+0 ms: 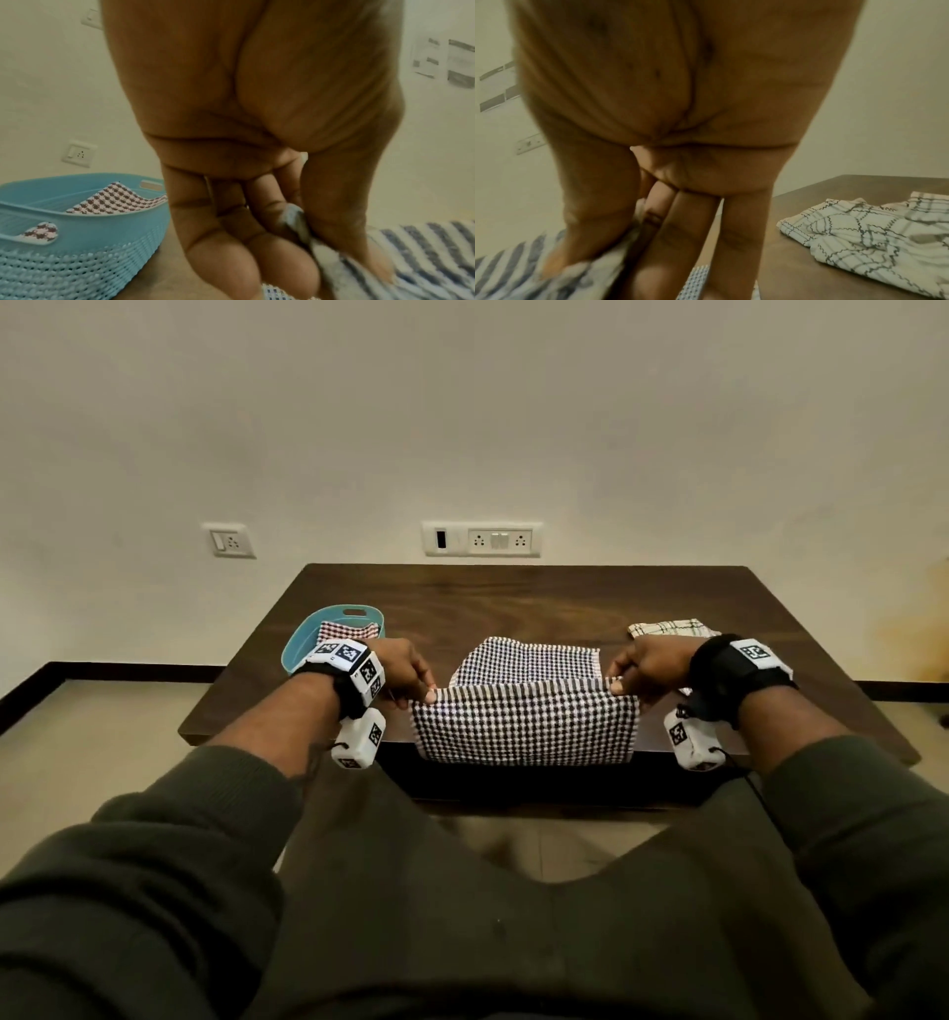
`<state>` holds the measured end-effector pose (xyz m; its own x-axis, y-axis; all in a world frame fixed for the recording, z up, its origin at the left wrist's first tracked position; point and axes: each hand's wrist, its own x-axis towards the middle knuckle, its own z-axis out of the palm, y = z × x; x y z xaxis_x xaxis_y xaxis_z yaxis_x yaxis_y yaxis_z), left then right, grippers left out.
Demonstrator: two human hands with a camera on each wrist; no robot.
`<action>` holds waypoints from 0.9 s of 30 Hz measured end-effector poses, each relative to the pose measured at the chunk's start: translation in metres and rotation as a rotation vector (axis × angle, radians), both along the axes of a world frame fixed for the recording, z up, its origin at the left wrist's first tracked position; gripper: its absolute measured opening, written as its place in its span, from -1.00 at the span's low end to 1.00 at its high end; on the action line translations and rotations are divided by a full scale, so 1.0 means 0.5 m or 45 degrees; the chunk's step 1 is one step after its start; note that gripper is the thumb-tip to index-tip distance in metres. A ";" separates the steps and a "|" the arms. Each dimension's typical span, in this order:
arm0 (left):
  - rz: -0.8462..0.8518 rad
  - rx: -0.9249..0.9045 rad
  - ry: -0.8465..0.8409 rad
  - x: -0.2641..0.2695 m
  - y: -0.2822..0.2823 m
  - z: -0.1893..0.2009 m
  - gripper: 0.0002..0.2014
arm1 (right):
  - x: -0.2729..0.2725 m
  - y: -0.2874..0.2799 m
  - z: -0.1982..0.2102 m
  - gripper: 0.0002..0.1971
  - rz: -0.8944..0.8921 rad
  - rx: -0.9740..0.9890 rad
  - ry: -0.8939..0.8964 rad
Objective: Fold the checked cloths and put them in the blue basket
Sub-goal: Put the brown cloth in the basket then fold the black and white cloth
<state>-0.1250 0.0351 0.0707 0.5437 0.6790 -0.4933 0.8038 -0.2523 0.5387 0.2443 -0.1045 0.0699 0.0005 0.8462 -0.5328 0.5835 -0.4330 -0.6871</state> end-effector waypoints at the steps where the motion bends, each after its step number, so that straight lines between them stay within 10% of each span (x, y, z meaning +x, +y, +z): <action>1: -0.019 -0.012 0.001 0.002 0.001 0.002 -0.95 | 0.003 0.000 0.000 -0.90 0.001 -0.003 0.029; 16: 0.476 0.805 -0.417 0.187 0.280 0.257 -0.79 | 0.057 0.330 0.270 -0.95 -0.446 0.942 -0.424; 27: 0.707 1.432 -0.816 0.198 0.319 0.484 -0.78 | 0.081 0.394 0.471 -0.85 -0.605 1.540 -0.206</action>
